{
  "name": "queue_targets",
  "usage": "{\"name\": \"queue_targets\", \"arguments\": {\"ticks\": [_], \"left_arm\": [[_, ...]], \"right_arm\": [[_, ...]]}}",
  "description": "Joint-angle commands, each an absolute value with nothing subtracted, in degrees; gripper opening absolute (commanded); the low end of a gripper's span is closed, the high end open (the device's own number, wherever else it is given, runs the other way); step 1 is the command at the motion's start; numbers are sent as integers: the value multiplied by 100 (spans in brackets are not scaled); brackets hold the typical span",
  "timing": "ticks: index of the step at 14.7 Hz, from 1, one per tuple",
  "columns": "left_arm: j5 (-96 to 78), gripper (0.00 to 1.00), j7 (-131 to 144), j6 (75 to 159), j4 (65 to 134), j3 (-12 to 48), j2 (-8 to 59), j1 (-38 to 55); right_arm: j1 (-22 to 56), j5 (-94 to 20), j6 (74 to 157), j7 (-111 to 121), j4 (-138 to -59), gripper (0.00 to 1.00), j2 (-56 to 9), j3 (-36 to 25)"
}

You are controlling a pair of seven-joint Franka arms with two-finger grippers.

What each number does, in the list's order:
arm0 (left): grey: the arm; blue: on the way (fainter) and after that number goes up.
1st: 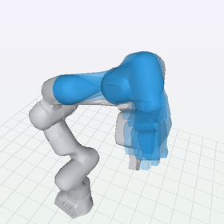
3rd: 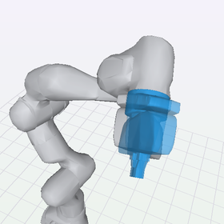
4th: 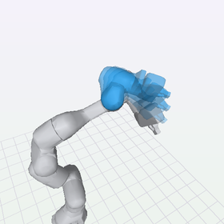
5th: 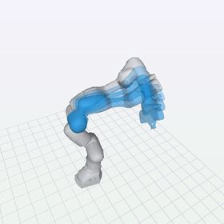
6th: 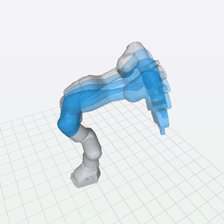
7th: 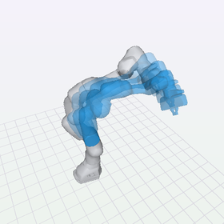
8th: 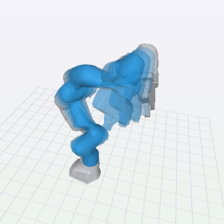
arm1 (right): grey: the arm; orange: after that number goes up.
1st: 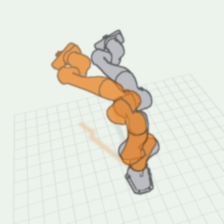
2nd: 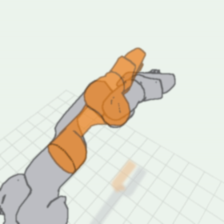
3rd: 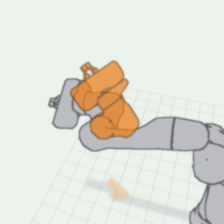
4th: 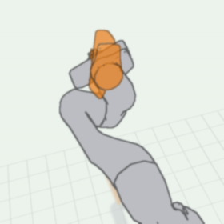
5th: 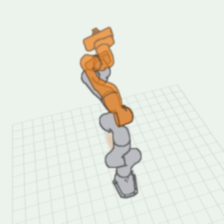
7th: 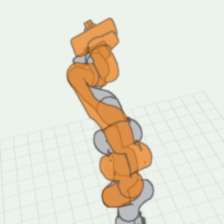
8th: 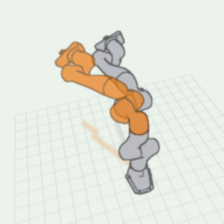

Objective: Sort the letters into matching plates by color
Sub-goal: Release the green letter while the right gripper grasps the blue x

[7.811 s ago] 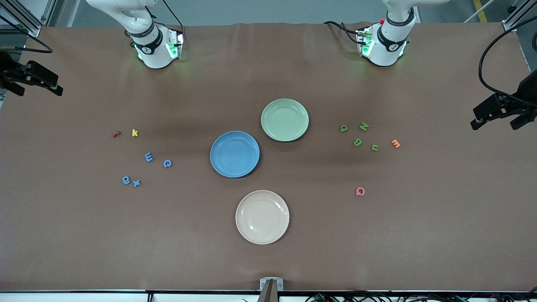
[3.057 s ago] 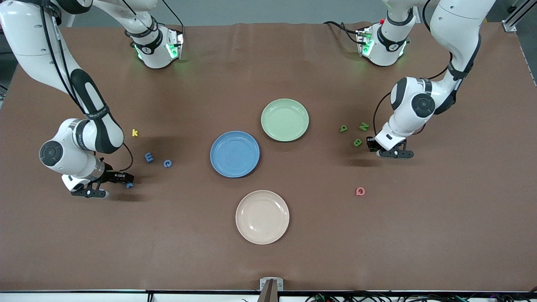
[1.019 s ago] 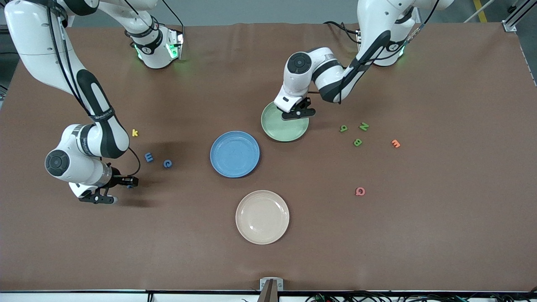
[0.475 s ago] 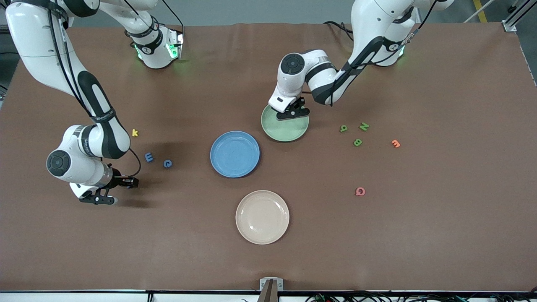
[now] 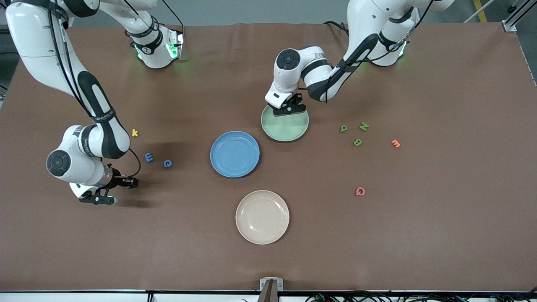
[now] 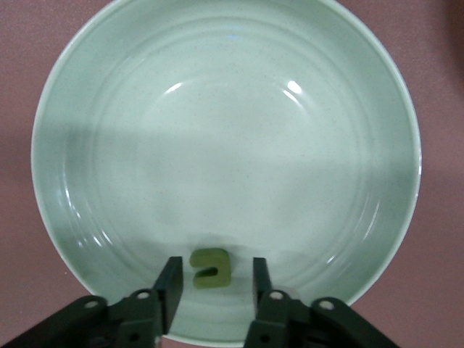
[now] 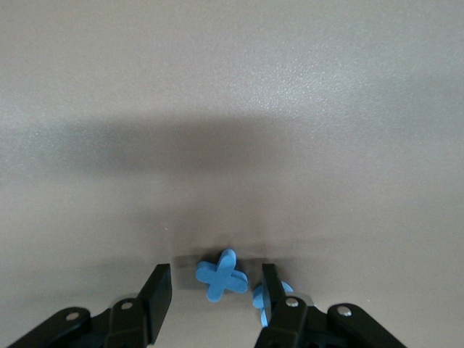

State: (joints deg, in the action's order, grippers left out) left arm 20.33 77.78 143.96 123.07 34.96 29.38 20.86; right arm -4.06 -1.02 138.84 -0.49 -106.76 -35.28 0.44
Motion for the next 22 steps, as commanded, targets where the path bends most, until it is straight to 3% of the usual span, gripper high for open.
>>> {"name": "queue_targets", "arguments": {"ticks": [1, 6, 16, 19, 20, 21, 22], "left_arm": [[2083, 98, 7875, 14370, 12278, 3516, 2839, 2022], [2066, 99, 7665, 14318, 12278, 3542, 2321, 1487], [1995, 99, 5872, 14300, 13147, 4930, 1653, -1300], [1995, 99, 5774, 14309, 13534, 4931, 1389, -1449], [1995, 98, 5783, 14317, 13631, 4931, 1363, -1511], [1995, 98, 5792, 14317, 13710, 4922, 1354, -1538], [1995, 98, 5792, 14326, 13798, 4913, 1354, -1547]], "right_arm": [[-431, -62, 13930, -9, -10617, 59, -3691, 53], [-439, -62, 14036, -9, -10626, 52, -3753, 53], [-422, -62, 13984, 0, -10582, 5, -3744, 53], [-396, -70, 13922, -96, -10495, 5, -3718, 61], [-335, -88, 13896, -166, -10494, 9, -3709, 62], [-238, -97, 13687, -402, -10485, 21, -3674, 62], [-124, -97, 13441, -691, -10442, 45, -3604, 62]]}}
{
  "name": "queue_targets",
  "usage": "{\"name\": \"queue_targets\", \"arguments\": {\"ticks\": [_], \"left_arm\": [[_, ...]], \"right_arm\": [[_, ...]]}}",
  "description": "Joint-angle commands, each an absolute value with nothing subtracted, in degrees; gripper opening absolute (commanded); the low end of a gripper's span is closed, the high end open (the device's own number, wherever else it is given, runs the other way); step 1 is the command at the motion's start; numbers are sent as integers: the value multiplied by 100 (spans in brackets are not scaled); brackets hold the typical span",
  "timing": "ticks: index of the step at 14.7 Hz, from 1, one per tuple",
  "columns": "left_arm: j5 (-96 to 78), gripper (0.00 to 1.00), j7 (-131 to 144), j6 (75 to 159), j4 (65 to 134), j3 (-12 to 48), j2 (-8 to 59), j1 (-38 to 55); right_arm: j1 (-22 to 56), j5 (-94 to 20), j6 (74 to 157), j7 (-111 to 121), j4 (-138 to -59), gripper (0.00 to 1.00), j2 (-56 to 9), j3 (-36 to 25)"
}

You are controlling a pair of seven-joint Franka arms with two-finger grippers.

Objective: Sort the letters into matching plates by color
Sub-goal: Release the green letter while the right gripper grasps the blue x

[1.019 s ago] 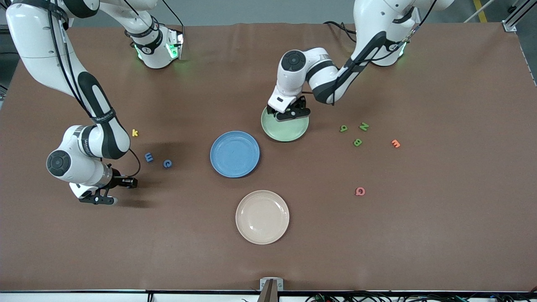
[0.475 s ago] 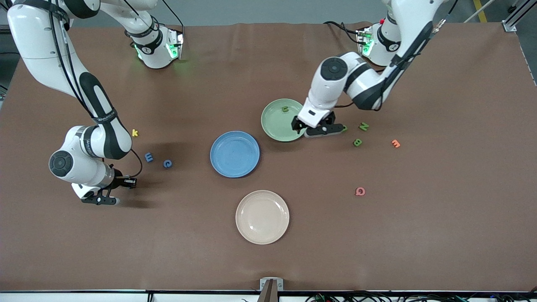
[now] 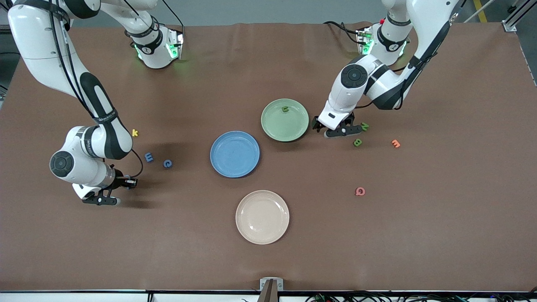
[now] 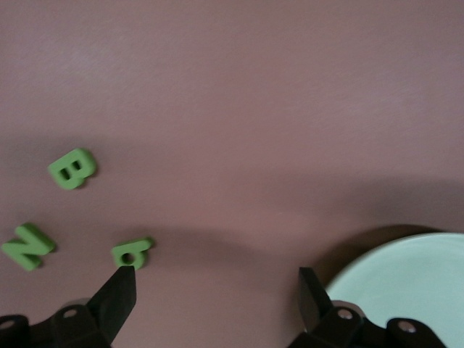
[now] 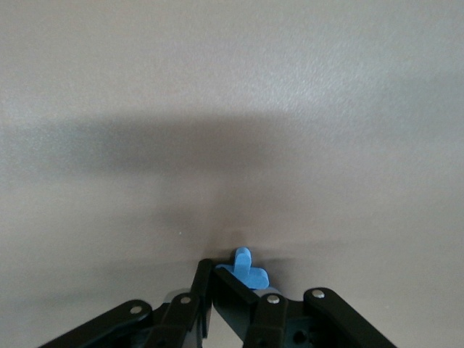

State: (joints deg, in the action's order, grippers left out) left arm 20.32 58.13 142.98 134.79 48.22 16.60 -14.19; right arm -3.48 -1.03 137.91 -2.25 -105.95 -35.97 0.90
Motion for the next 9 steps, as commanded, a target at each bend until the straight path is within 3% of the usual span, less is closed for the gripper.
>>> {"name": "queue_targets", "arguments": {"ticks": [1, 2, 3, 5, 6, 9], "left_arm": [[2004, 98, 5792, 14326, 13860, 4913, 1345, -1573], [2039, 98, 5792, 14326, 13904, 4913, 1353, -1652], [2065, 98, 5792, 14344, 13948, 4913, 1362, -1687], [2074, 98, 5792, 14370, 14027, 4896, 1371, -1705], [2083, 98, 5792, 14379, 14062, 4896, 1362, -1705], [2214, 98, 5801, 14589, 14159, 4887, 1424, -1880]], "right_arm": [[-19, -97, 13247, -842, -10398, 65, -3499, 62], [0, -88, 13254, -844, -10354, 74, -3498, 62], [-26, -70, 13315, -800, -10336, 76, -3524, 53], [-61, -53, 13385, -704, -10275, 95, -3551, 53], [-70, -53, 13394, -651, -10274, 100, -3551, 44], [-149, 114, 13499, -81, -10292, 100, -3586, 35]]}}
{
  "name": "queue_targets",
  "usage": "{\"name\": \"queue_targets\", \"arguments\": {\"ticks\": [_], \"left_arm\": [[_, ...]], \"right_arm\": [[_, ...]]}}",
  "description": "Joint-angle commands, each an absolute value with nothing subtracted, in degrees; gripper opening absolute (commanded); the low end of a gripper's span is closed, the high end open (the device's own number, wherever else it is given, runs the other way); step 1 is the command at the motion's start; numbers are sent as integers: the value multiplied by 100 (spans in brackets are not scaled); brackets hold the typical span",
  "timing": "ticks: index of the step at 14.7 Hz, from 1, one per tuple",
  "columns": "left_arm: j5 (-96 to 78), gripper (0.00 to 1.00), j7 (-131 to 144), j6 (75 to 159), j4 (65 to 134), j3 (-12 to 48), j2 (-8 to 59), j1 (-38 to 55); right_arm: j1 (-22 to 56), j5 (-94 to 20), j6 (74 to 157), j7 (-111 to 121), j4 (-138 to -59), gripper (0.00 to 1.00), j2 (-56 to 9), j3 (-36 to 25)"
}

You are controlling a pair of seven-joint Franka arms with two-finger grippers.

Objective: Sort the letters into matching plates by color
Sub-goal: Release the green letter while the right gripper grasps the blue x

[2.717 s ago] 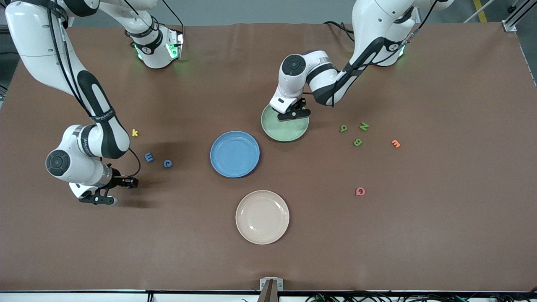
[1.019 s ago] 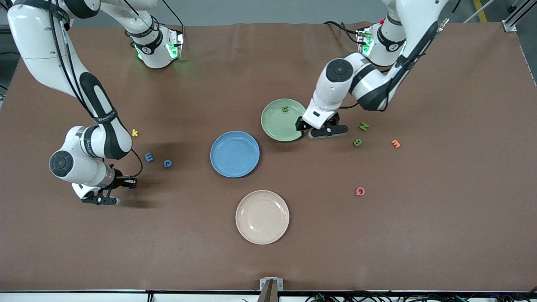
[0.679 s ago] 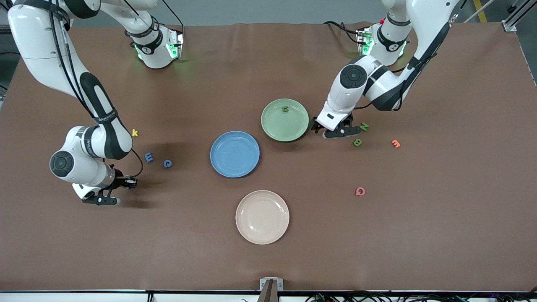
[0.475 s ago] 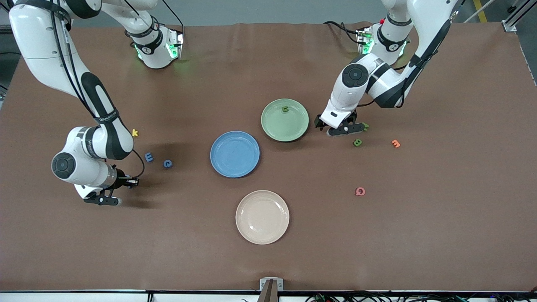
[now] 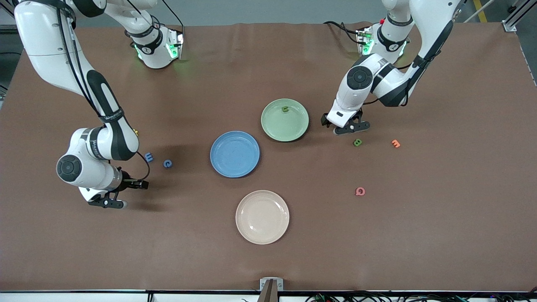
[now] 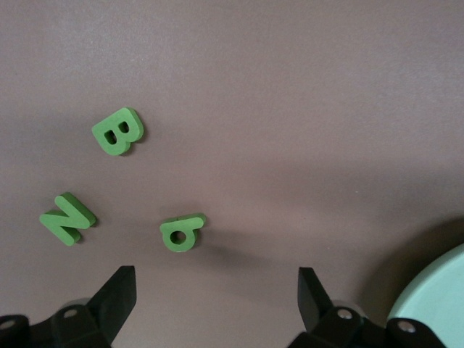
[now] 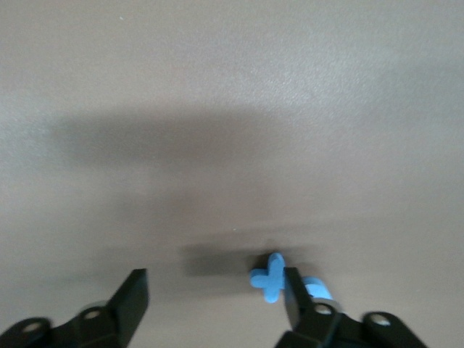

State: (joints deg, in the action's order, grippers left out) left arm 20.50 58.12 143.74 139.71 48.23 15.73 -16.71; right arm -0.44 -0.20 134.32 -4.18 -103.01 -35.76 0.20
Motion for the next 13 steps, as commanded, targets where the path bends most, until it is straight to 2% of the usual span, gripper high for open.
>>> {"name": "queue_targets", "arguments": {"ticks": [1, 5, 8, 13], "left_arm": [[2389, 98, 5809, 14686, 14203, 4887, 1450, -2003], [2514, 96, 5845, 15002, 14335, 4887, 1617, -2145], [2540, 94, 5871, 15038, 14344, 4869, 1792, -2136], [2645, 91, 5889, 15047, 14388, 4817, 1960, -2118]], "right_arm": [[-219, 114, 13543, 225, -10318, 100, -3629, 35], [-237, 105, 13605, 1430, -10424, 100, -3639, 35], [-246, 105, 14140, 2020, -10713, 99, -3647, 35], [-413, 105, 14098, 2794, -10767, 95, -3656, 35]]}}
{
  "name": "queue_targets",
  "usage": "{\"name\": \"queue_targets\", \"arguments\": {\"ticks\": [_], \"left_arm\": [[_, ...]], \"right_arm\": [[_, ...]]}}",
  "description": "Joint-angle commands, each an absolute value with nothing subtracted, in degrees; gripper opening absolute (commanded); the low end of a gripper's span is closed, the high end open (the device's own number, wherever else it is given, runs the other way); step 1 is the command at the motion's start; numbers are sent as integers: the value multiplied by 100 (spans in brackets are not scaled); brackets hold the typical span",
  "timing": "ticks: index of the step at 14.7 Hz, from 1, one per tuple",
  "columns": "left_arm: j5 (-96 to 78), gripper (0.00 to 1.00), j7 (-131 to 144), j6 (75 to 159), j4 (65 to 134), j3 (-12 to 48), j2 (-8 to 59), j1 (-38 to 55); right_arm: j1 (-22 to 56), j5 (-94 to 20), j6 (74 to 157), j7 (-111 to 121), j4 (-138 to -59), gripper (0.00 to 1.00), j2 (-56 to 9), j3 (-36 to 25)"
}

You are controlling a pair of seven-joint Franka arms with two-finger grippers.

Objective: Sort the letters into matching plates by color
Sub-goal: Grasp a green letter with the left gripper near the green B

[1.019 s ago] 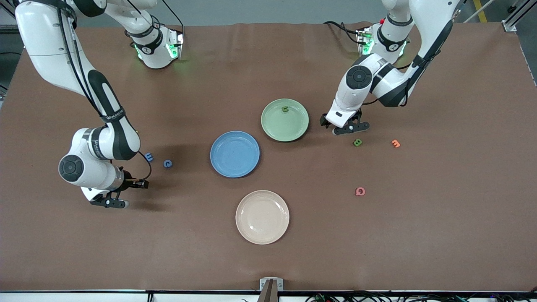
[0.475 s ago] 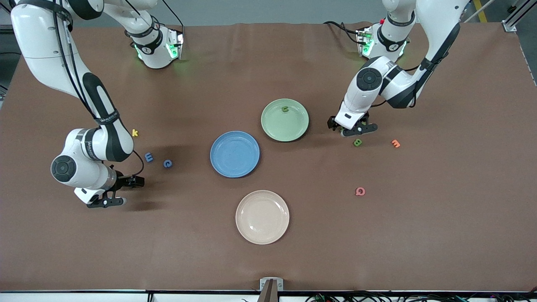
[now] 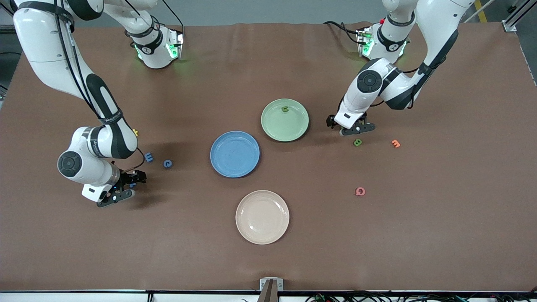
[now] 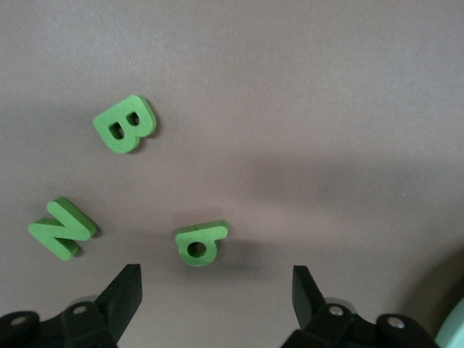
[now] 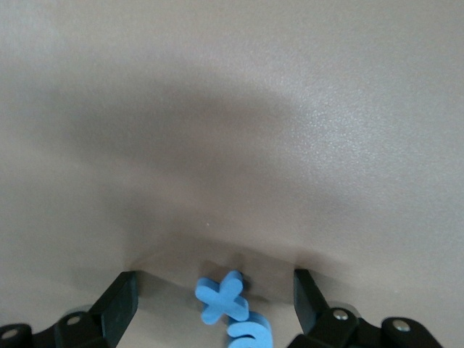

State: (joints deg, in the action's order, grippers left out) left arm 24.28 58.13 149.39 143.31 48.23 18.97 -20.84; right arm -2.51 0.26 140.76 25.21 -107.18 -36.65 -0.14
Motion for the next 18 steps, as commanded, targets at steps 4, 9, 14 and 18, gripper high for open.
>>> {"name": "queue_targets", "arguments": {"ticks": [4, 9, 14, 18], "left_arm": [[3444, 91, 6380, 15275, 14335, 4544, 2354, -2109], [3656, 82, 6565, 15284, 14282, 4430, 2435, -2066], [3656, 41, 6565, 15284, 14274, 4430, 2426, -2074], [3665, 23, 6565, 15284, 14230, 4430, 2408, -2092]], "right_arm": [[-422, 105, 14027, 2821, -10819, 86, -3647, 35], [-413, 97, 14027, 2821, -10863, 31, -3647, 44], [-378, 0, 13931, 2524, -10767, 0, -3621, 61], [-246, -210, 13149, 630, -10678, 0, -3236, 639]]}}
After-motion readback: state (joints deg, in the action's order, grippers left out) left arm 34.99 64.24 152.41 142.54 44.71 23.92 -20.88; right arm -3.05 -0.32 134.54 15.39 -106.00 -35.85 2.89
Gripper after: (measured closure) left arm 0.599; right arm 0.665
